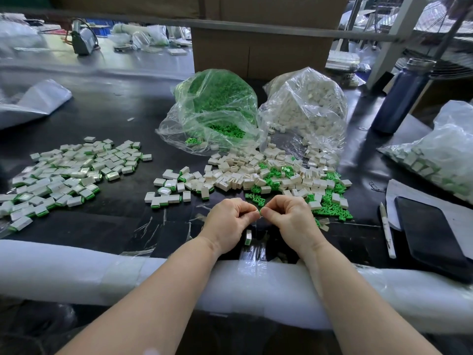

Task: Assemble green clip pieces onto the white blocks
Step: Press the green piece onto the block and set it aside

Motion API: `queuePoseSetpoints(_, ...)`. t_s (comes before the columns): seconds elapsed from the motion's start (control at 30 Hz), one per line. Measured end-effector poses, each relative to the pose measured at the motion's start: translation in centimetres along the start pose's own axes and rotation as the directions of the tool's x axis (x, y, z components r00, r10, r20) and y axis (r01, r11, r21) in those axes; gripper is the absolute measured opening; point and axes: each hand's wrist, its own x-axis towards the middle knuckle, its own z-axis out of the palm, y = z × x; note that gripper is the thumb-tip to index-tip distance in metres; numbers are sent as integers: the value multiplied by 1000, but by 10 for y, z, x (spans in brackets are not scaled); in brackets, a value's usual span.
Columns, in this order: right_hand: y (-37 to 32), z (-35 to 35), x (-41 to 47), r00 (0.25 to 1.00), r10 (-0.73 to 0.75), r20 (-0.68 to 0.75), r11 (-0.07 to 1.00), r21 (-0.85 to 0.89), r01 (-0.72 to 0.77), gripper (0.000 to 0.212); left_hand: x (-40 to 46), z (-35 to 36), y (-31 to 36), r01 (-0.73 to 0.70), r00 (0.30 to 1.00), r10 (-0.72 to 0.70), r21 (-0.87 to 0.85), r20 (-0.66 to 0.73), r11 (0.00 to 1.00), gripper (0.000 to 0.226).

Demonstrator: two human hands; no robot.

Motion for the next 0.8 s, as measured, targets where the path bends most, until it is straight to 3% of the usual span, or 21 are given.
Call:
queuePoseSetpoints(0.27, 1, 0, 0, 999, -23, 28, 999, -47, 24, 19, 0, 2, 0, -89, 996, 89, 115, 7, 989, 15)
queuePoseSetpoints(0.57, -2, 2, 0, 997, -6, -81, 956, 293, 30, 10, 0, 2, 6, -4, 999, -2, -136, -45, 991, 18)
queuePoseSetpoints(0.8, -1, 1, 0, 999, -30, -36, 953, 302, 40, 10, -1, 0, 6, -13, 999, 4, -197, -49, 980, 5)
